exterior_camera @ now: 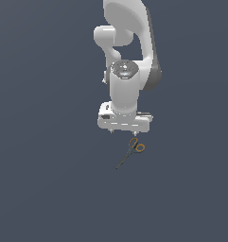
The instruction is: Pick up the object and move it to a goal position.
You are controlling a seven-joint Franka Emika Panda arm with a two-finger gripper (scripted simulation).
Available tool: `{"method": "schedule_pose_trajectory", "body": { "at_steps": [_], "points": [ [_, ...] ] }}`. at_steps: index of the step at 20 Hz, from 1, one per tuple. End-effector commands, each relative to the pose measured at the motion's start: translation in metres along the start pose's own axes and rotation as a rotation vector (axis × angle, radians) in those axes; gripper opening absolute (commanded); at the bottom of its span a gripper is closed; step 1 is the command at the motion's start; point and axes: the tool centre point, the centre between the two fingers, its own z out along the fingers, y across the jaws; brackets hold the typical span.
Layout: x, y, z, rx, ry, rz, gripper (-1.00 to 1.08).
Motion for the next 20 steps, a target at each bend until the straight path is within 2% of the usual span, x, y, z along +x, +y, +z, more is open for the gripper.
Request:
{"method": "schedule_pose_trajectory", "body": {
  "at_steps": [1, 20],
  "points": [
    [0.001, -0.002, 0.006, -0.001, -0.003, 0.045, 1.0],
    [0.012, -0.019, 0.067, -0.03, -0.015, 0.515, 1.0]
  ]
}}
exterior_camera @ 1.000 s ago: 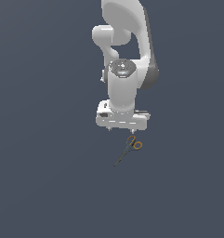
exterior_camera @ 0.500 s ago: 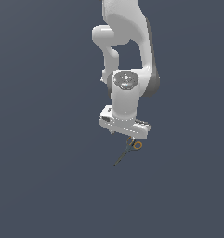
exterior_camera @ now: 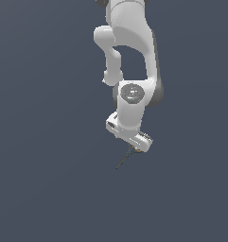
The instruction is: Pick up the object and move it to a goal position.
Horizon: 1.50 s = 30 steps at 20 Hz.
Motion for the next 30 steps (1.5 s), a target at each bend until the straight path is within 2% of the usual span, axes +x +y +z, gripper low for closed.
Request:
{"method": "schedule_pose_trajectory", "body": {
  "at_steps": [1, 7, 14, 24, 30],
  "points": [
    [0.0, -0.003, 0.008, -0.005, 0.001, 0.064, 1.0],
    [0.0, -0.008, 0.025, -0.016, 0.004, 0.194, 1.0],
    [-0.001, -0.011, 0.038, -0.024, 0.009, 0.286, 1.0],
    [-0.001, -0.012, 0.043, -0.026, 0.011, 0.313, 1.0],
    [-0.001, -0.011, 0.064, -0.026, 0.011, 0.315, 1.0]
  ]
}}
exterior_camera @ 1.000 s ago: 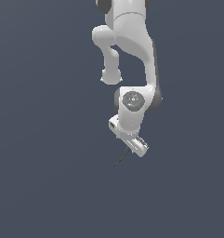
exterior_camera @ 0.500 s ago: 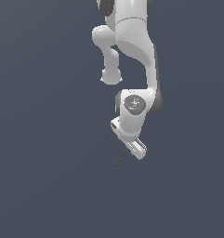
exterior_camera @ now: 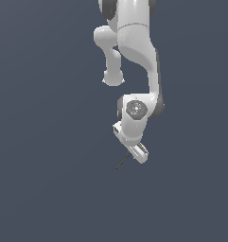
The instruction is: Pick up the object and move it to a goal position.
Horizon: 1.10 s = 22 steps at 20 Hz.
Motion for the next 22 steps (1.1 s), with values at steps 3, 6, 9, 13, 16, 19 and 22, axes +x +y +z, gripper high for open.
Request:
{"method": "schedule_pose_trajectory", "body": {
  "at_steps": [3, 6, 9, 13, 16, 19, 22],
  "points": [
    [-0.001, 0.001, 0.023, -0.001, 0.0, 0.002, 1.0],
    [-0.001, 0.001, 0.033, -0.001, 0.0, 0.003, 1.0],
    [0.0, 0.0, 0.036, -0.001, 0.0, 0.003, 1.0],
    [0.0, 0.0, 0.036, -0.001, 0.0, 0.003, -1.0],
    [0.0, 0.0, 0.036, -0.001, 0.0, 0.003, -1.0],
    [0.0, 0.0, 0.036, -0.001, 0.0, 0.003, -1.0],
    [0.001, 0.001, 0.034, -0.001, 0.0, 0.005, -1.0]
  ]
}}
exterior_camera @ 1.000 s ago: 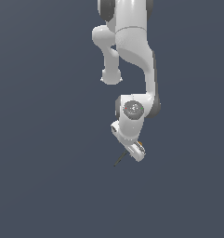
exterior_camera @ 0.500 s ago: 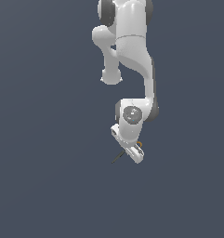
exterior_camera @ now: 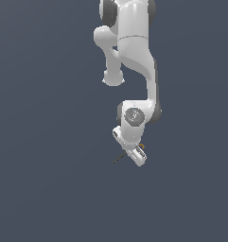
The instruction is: Pick up the object and move it to a goal position.
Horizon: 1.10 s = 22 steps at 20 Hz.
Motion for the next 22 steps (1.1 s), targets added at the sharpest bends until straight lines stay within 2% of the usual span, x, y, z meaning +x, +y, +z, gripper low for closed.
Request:
{"method": "schedule_pose_trajectory", "body": {
  "at_steps": [1, 7, 12, 22],
  "points": [
    [0.0, 0.0, -0.001, 0.001, 0.001, 0.0, -1.0],
    [0.001, 0.004, -0.016, 0.001, 0.001, 0.0, -1.0],
    [0.003, 0.011, -0.043, 0.001, 0.0, 0.0, -1.0],
    [0.011, 0.034, -0.141, 0.001, -0.001, 0.001, -1.0]
  ]
}}
